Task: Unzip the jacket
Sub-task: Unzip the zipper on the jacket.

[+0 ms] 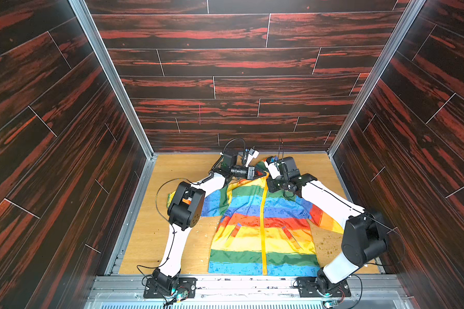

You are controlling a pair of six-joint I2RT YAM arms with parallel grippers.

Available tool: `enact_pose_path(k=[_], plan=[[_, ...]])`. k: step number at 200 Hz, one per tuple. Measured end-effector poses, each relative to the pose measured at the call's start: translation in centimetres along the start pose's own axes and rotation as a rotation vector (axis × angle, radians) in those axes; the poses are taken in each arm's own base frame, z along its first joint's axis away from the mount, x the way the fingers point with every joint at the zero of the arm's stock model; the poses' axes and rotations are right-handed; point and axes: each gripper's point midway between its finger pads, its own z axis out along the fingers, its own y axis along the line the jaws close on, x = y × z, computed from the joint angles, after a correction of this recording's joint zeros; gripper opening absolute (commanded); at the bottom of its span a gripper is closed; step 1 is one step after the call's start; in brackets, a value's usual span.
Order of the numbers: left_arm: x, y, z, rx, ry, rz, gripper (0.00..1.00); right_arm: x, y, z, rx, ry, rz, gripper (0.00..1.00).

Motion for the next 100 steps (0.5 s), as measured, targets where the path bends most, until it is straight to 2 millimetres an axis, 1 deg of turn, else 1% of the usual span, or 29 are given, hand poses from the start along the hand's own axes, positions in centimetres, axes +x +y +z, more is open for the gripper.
enact_pose_path(k=[31,56,100], plan=[[-0.1,0.0,-0.1,-0.008,-0.011,-0.016,0.0,1.1,0.6,-0.5,0.001,0.013,-0.047,0.0],[0.1,0.1,-0.1,-0.009,-0.019,-0.034,0.0,1.9,1.1,-0.4,-0.014,0.027,-0.068,0.0],[0.2,0.2,-0.1,-0.007,-0.024,-0.085,0.0,2.3,1.8,-0.7,-0.034,0.007,-0.084,0.0]])
